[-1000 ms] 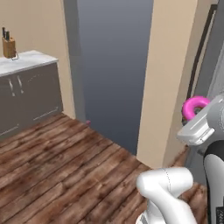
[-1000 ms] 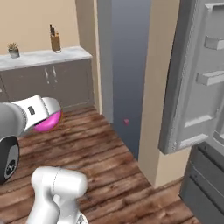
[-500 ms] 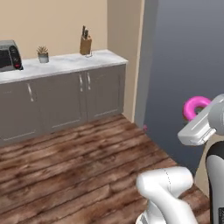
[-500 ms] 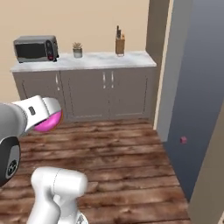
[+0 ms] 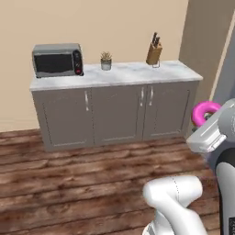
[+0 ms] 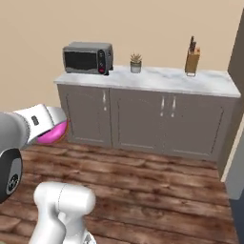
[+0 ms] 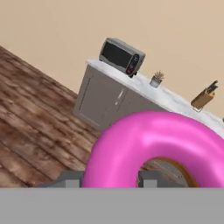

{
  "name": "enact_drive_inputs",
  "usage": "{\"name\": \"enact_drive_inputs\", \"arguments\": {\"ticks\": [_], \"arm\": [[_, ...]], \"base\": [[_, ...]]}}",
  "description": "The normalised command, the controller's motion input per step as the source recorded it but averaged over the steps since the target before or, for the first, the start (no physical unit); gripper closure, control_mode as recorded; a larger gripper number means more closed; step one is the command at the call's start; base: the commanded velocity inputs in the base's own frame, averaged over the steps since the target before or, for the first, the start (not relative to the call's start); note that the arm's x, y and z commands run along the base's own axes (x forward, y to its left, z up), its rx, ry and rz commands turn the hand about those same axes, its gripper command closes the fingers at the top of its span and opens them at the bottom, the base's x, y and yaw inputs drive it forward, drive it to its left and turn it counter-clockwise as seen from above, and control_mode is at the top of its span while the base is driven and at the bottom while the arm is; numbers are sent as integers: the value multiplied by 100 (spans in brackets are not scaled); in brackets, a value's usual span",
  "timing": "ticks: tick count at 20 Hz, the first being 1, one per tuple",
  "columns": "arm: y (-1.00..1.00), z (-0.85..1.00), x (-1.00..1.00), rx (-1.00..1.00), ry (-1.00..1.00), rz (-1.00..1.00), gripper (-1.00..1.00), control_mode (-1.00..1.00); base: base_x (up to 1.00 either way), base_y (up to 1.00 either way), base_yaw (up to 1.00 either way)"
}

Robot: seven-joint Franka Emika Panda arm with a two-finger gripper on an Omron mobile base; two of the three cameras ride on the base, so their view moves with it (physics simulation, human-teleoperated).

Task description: Take the donut and cupcake from the fridge and place them on the empty tray on the dining counter.

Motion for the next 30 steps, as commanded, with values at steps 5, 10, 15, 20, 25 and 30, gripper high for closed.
{"name": "enact_drive_inputs", "arguments": {"ticks": [5, 10, 15, 20, 25, 30], "arm": [[0, 0, 0, 0, 0, 0, 100, 100], [0, 0, 0, 0, 0, 0, 100, 100], [0, 0, 0, 0, 0, 0, 100, 100], [0, 0, 0, 0, 0, 0, 100, 100], [0, 0, 0, 0, 0, 0, 100, 100], [0, 0, 0, 0, 0, 0, 100, 100]], "base": [[100, 36, 57], [100, 34, 58], [100, 34, 59], [100, 33, 60], [100, 28, 59], [100, 20, 58]]}}
